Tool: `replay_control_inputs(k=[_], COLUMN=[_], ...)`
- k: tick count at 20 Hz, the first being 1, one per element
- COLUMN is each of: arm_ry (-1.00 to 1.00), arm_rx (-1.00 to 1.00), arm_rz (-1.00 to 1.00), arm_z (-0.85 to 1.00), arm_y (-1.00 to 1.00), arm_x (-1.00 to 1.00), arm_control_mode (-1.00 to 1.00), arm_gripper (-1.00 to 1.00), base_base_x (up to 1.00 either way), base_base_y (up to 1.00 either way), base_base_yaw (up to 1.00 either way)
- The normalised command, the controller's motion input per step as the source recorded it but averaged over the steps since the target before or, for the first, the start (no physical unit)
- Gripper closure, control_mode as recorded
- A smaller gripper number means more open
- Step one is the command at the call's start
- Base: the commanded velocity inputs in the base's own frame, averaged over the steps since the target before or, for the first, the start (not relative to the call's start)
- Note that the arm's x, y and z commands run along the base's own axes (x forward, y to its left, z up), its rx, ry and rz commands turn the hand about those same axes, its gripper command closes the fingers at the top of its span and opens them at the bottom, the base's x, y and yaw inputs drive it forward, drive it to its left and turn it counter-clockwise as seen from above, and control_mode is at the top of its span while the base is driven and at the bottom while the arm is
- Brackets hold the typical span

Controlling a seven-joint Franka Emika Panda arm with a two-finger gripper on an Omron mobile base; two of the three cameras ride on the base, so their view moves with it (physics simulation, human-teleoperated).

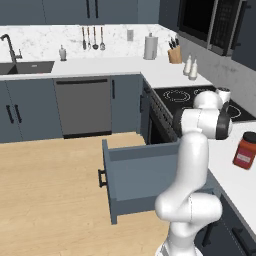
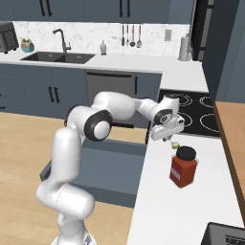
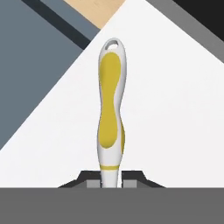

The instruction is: Pick the dish brush from the drawer and place it on the counter.

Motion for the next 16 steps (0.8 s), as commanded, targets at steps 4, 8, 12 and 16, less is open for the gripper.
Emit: replay_control_inputs(k=[4,8,12,16], arm_ry=[0.0,0.0,0.0,0.0], arm_rx=[0.0,0.0,0.0,0.0], arm_rz=[0.02,0.0,0.0,0.0], arm_z=[-0.04,0.0,0.34,1.0], arm_y=[0.0,0.0,0.04,0.47], arm_x=[0.0,0.0,0.0,-0.12], arm_control_mode=[-1.0,-1.0,-1.0,-1.0], arm_gripper=[-1.0,-1.0,-1.0,-1.0], base_base_x=[0.0,0.0,0.0,0.0], base_base_y=[0.0,0.0,0.0,0.0], base_base_yaw=[0.0,0.0,0.0,0.0])
